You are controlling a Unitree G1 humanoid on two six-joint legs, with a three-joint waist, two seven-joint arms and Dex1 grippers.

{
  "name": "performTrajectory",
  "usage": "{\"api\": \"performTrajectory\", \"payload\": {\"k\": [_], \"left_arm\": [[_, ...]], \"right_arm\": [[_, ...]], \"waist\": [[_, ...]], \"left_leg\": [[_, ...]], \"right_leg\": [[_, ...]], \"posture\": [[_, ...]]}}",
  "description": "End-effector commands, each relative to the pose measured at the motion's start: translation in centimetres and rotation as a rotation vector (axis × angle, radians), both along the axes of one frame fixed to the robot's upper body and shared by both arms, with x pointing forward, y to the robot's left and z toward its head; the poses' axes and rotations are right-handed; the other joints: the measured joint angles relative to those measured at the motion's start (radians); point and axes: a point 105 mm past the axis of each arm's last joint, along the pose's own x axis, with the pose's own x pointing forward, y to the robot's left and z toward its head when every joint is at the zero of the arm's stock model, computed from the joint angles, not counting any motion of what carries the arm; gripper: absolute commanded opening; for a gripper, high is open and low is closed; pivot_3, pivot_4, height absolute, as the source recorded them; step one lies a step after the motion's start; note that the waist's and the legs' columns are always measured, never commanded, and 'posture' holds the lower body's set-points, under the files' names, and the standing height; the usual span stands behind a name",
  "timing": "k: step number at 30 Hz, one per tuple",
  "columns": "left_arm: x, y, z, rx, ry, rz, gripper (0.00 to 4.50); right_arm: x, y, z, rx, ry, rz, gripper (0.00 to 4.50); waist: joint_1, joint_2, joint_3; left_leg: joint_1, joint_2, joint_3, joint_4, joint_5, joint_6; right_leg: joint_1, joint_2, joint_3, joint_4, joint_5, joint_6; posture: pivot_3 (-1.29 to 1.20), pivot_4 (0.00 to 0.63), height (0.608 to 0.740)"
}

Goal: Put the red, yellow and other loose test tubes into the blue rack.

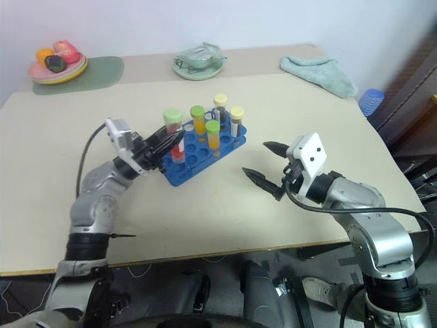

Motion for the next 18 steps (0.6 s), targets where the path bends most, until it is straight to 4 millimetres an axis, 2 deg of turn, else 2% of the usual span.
{"api": "performTrajectory", "payload": {"k": [1, 9, 18], "left_arm": [[0.4, -0.9, 0.8, -0.004, -0.043, -0.045, 0.82], [1.0, -1.7, -0.5, 0.095, -0.078, -0.063, 0.82], [1.7, -2.1, -0.9, 0.170, -0.138, -0.007, 0.82]], "right_arm": [[-0.6, 0.3, 1.5, 0.015, -0.074, -0.012, 4.20], [-1.0, 0.0, 2.1, 0.023, -0.091, -0.046, 4.20], [-1.2, 0.0, 2.3, 0.028, -0.099, -0.059, 4.20]], "waist": [[0.002, 0.000, 0.000], [0.002, 0.000, 0.000], [0.001, 0.000, 0.000]], "left_leg": [[0.000, 0.000, 0.000, 0.000, 0.000, 0.000], [0.000, 0.000, 0.000, 0.000, 0.000, 0.000], [0.001, 0.000, 0.000, 0.000, 0.000, 0.000]], "right_leg": [[0.000, 0.000, 0.000, 0.000, 0.000, 0.000], [0.000, 0.000, 0.000, 0.000, 0.000, 0.000], [0.001, 0.000, 0.000, 0.000, 0.000, 0.000]], "posture": [[0.00, 0.150, 0.740], [0.00, 0.150, 0.740], [0.00, 0.150, 0.740]]}}
